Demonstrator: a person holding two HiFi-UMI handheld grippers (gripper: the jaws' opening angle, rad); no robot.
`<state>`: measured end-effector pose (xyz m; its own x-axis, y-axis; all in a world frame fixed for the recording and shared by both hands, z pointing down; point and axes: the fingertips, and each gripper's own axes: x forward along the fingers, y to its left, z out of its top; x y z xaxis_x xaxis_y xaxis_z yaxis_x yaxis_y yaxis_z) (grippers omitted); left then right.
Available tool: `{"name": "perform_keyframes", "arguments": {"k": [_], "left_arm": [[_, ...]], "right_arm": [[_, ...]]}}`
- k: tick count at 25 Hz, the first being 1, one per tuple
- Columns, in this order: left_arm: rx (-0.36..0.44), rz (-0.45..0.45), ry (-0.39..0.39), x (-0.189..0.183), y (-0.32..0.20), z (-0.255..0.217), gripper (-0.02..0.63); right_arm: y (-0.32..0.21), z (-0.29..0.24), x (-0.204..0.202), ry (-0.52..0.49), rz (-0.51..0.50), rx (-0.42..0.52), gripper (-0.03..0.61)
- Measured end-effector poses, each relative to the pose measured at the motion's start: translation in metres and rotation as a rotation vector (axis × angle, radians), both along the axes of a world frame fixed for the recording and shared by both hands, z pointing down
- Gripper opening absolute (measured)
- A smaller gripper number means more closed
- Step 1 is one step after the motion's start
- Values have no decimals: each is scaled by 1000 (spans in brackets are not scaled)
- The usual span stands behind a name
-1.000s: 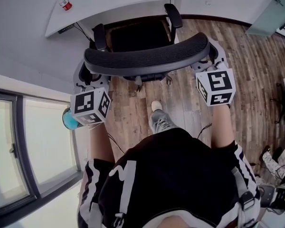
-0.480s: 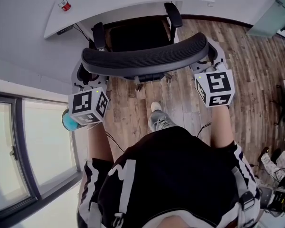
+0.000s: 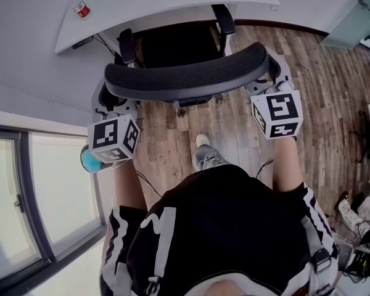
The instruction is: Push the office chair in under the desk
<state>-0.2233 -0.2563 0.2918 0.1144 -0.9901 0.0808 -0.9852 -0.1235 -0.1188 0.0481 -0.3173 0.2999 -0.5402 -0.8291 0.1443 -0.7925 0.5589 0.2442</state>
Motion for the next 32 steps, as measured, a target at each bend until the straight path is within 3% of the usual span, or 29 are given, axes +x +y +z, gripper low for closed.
{"name": "perform_keyframes", "arguments": {"k": [32], "left_arm": [[-13,10,5,-28,-68,0,275]], "right_arm": [[-63,0,-27,0,7,-4,242]]}}
